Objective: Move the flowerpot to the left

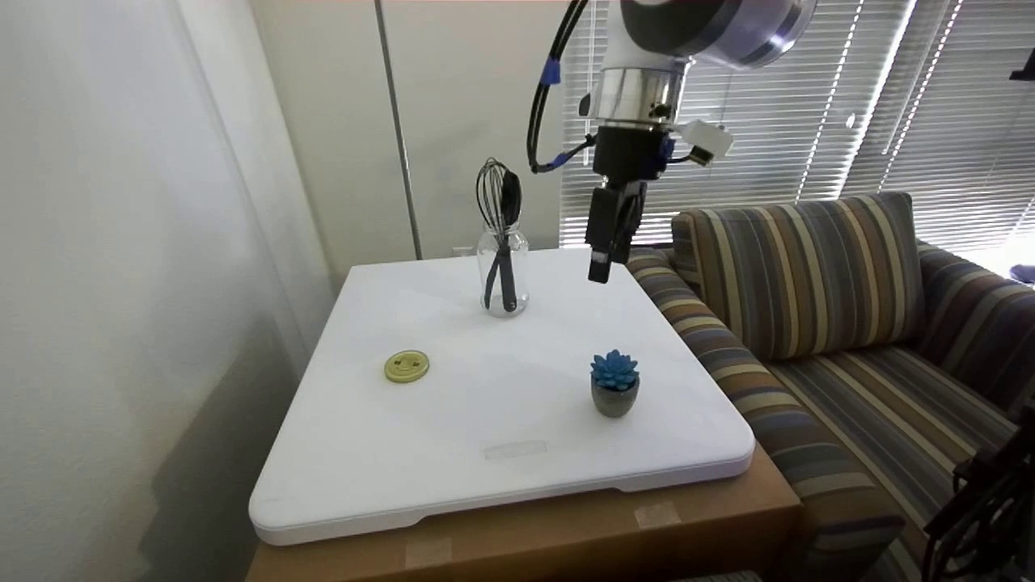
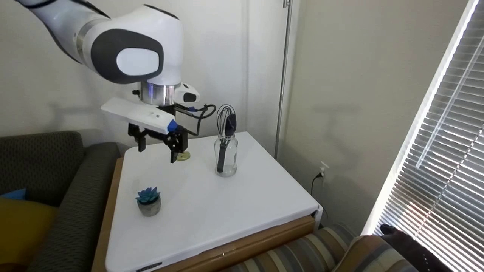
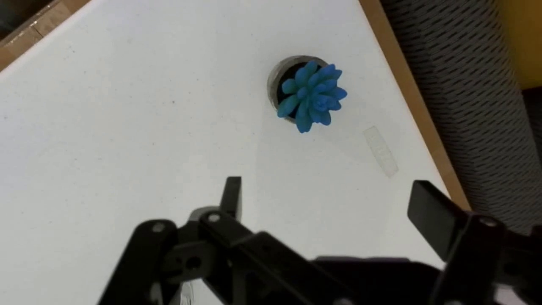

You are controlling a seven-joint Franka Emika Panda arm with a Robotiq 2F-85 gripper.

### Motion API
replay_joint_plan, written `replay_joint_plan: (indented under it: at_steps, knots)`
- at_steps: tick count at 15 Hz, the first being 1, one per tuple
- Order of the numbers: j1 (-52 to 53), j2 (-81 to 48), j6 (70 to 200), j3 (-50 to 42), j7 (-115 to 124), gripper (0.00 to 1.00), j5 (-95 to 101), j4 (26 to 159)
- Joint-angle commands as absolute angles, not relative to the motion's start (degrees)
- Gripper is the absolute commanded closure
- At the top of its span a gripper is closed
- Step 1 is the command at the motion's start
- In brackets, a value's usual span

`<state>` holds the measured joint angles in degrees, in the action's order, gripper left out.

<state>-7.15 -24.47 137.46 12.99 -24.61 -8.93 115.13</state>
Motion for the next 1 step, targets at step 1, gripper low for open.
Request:
replay_joint_plan:
  at_steps: [1]
  knots:
    - [-5.9, -24.3, 137.2, 11.8, -25.2, 0.00, -9.7, 115.2]
